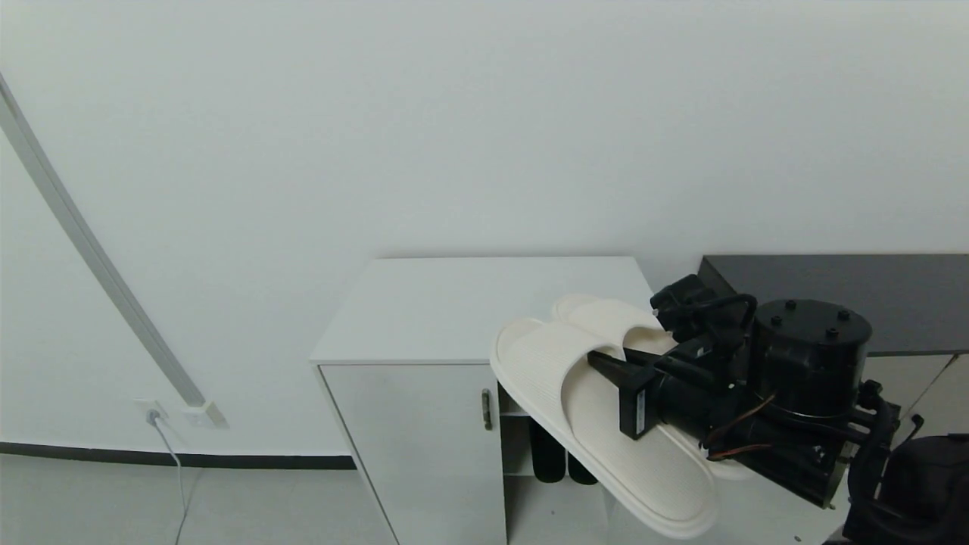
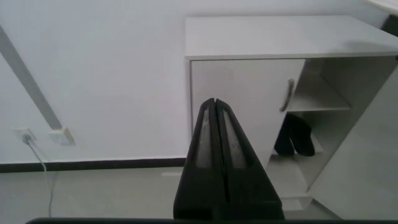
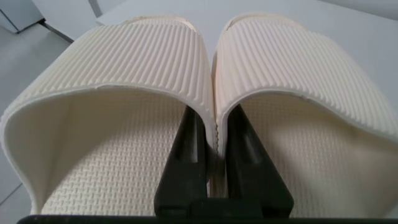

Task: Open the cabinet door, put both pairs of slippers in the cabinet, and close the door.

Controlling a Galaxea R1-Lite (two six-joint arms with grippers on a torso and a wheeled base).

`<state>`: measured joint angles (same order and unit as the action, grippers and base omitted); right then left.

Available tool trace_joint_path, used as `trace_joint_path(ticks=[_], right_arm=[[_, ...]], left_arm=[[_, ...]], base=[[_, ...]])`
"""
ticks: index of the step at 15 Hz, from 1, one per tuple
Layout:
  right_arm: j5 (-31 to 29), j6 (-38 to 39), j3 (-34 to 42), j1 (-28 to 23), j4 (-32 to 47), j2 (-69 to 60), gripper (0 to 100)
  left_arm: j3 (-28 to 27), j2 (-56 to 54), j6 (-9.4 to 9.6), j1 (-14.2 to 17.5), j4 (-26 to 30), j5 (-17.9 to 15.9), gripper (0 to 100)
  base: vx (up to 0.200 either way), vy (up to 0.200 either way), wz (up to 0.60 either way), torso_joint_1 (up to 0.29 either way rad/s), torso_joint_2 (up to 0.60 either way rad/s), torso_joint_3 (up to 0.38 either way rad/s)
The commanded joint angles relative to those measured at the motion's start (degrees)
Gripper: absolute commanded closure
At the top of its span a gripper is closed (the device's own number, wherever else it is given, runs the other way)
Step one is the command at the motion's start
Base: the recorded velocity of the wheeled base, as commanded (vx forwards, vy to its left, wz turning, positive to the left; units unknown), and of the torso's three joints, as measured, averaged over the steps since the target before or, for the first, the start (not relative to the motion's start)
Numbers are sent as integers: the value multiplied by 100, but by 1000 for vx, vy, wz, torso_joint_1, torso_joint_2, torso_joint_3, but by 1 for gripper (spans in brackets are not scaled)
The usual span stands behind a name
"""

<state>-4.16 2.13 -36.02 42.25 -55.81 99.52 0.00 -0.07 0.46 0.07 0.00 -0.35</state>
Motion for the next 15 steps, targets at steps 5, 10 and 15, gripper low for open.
trace_joint_path(ticks=[5, 10, 15], right_arm=[[11, -134, 131, 2, -9, -3, 100], [3, -161, 157, 46, -9, 32, 100], [3, -187, 236, 160, -9, 6, 100]], left_arm=[[0, 7, -2, 1, 0, -9, 100], [0, 7, -2, 1, 9, -9, 100], [0, 7, -2, 1, 0, -9, 100]], base=[[0, 0, 0, 0, 0, 0], [0, 0, 0, 0, 0, 0], [0, 0, 0, 0, 0, 0]])
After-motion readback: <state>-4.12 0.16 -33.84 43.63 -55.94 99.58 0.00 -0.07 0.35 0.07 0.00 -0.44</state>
